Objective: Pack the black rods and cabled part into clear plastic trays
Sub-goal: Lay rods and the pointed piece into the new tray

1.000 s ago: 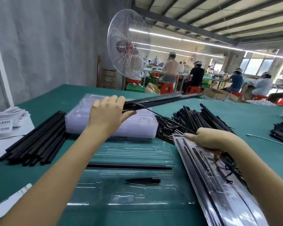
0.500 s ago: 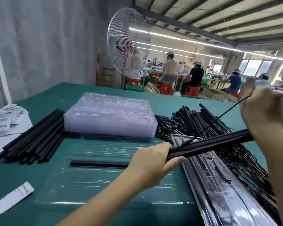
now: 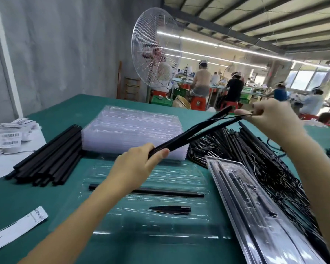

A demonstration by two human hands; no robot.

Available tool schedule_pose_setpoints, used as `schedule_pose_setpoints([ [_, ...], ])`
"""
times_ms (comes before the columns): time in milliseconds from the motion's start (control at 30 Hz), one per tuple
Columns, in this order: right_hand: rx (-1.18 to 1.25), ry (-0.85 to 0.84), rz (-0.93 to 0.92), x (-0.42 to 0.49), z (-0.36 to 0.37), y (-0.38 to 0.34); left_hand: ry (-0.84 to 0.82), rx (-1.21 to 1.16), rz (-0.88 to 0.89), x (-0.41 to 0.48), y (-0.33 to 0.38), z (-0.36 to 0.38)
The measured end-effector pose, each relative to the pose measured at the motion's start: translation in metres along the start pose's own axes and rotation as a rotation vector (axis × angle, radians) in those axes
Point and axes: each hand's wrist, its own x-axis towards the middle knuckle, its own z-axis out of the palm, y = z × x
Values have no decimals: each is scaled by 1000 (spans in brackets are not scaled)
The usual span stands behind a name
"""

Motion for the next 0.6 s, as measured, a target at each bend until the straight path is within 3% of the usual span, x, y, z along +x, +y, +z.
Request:
schedule_pose_setpoints([
  [100,197,-258,148,-6,9,17,70,-128,-65,3,-13,-14],
  [267,463,-1153,222,-35,35,37,209,-136,-117,14,-27,-45],
  [367,643,-1433,305,-38,34,49,241,-27,-160,16,-38,-59],
  [467,512,-1337,442,-36,25,63,213,190,-210,10,-55,-71],
  [600,102,-830,494,-23,6,65,-60,561,-163,0,-68,-62],
])
